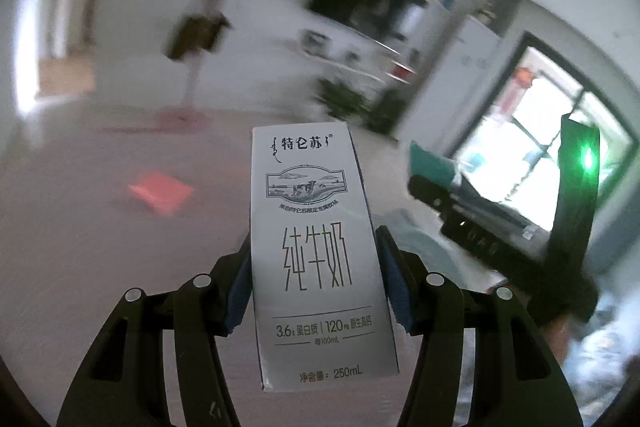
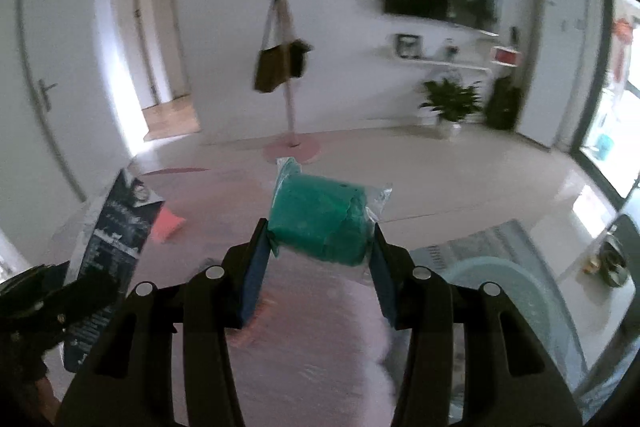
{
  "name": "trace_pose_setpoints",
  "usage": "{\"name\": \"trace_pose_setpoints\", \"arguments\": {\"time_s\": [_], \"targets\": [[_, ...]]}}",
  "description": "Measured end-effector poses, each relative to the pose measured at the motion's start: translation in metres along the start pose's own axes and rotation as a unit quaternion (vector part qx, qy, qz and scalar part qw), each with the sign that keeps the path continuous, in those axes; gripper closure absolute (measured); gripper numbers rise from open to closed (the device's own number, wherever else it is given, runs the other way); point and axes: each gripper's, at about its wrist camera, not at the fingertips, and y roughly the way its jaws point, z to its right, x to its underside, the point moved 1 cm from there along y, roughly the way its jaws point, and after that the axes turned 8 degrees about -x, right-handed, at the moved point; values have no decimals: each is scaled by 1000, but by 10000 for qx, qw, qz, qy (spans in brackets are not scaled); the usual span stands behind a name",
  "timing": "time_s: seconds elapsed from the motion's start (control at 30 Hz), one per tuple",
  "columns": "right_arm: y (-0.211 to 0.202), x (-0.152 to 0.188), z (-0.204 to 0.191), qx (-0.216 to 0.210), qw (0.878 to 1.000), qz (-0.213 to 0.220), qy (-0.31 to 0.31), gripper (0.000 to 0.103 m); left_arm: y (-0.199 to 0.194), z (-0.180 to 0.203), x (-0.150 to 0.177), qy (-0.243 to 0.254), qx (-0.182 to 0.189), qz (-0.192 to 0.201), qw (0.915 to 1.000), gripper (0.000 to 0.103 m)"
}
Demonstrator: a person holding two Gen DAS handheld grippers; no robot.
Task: Collect trash
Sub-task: 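Carry the carton and green packet to the blue basket and release both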
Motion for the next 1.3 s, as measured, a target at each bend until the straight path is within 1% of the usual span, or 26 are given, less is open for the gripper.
{"name": "trace_pose_setpoints", "arguments": {"time_s": [0.03, 0.13, 0.27, 0.4, 0.5, 0.57, 0.67, 0.83, 0.9, 1.0, 1.07, 1.1, 1.13, 1.17, 1.3], "targets": [[-5, 3, 10, 92, 9999, 15, 45, 59, 7, 10, -2, 54, 125, -46, 9999, 48], [-19, 10, 42, 294, 9993, 39, 223, 59, 26, 36, -5, 269, 238, -70, 9993, 48], [-35, 21, 88, 657, 9966, 99, 487, 59, 57, 80, -10, 571, 457, -179, 9972, 48], [-37, 35, 132, 813, 9929, 50, 870, 59, 88, 119, -11, 835, 571, -284, 9945, 48], [-35, 50, 163, 894, 9892, -53, 1160, 59, 115, 136, -11, 913, 637, -445, 9928, 48], [-32, 60, 179, 901, 9868, -133, 1337, 59, 134, 145, -7, 942, 713, -630, 9910, 48], [-21, 75, 198, 951, 9824, -306, 1576, 59, 163, 158, 2, 1078, 688, -866, 9880, 48], [0, 105, 223, 982, 9717, -770, 2004, 58, 201, 172, 15, 1232, 647, -1183, 9832, 48], [9, 117, 233, 1038, 9651, -1004, 2186, 58, 210, 173, 18, 1262, 582, -1249, 9824, 48], [17, 127, 244, 1164, 9569, -1216, 2367, 57, 225, 175, 22, 1207, 526, -1353, 9820, 47], [18, 131, 250, 1177, 9533, -1275, 2471, 56, 235, 180, 23, 1170, 648, -1477, 9800, 46], [18, 132, 254, 1161, 9517, -1278, 2539, 54, 237, 183, 25, 1185, 686, -1527, 9787, 44], [19, 133, 256, 1156, 9503, -1277, 2592, 48, 240, 184, 27, 1217, 703, -1590, 9772, 38], [17, 134, 259, 1156, 9489, -1258, 2652, 46, 242, 184, 28, 1222, 701, -1604, 9770, 31], [12, 135, 268, 1079, 9468, -1167, 2800, 45, 235, 182, 31, 1204, 736, -1529, 9781, 29]]}}
